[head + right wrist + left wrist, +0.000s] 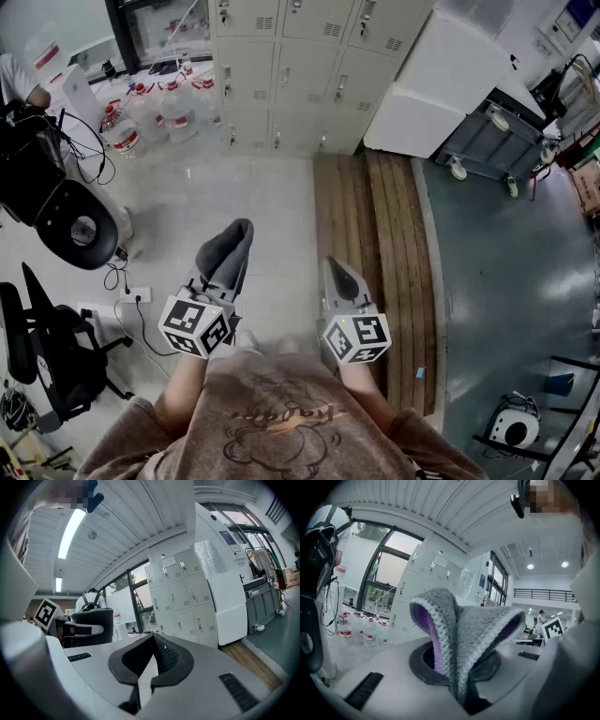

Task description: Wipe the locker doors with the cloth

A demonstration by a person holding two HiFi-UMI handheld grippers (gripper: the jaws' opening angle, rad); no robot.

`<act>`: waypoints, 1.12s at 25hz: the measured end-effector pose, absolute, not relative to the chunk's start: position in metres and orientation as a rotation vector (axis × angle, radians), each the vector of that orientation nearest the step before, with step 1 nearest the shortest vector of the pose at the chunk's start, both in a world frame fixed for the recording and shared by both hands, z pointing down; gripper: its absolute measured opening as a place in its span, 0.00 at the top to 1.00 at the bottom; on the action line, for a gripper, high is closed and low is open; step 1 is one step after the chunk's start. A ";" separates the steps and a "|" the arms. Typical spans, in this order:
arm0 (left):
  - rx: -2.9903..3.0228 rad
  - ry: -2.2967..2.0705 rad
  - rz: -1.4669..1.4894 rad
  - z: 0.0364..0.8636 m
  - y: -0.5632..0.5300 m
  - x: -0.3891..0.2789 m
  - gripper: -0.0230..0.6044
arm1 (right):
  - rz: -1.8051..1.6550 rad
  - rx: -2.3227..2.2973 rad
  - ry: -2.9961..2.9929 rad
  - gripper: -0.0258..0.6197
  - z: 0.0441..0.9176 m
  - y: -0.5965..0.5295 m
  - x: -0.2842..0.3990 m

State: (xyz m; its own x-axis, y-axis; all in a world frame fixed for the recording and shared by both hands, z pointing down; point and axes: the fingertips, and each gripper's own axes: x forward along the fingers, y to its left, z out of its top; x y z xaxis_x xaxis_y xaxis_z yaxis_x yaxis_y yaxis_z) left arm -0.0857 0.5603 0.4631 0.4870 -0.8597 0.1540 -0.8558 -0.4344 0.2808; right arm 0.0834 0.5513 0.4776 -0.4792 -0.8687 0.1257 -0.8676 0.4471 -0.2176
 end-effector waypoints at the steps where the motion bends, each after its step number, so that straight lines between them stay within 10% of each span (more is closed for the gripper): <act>1: 2.418 -1.441 -0.013 0.463 0.562 -0.085 0.90 | -0.402 -1.600 2.670 0.96 0.478 0.553 0.082; 28: 2.498 -1.337 0.034 0.485 0.538 -0.154 0.90 | -0.426 -1.757 2.548 0.96 0.508 0.541 0.036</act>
State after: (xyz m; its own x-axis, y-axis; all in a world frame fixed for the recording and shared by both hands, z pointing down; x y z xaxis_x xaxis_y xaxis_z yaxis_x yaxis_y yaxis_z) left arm -0.1542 0.5375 0.4851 0.5650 -0.8086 0.1642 -0.8160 -0.5180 0.2566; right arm 0.0364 0.5410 0.5081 -0.3672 -0.9197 0.1392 -0.9149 0.3301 -0.2324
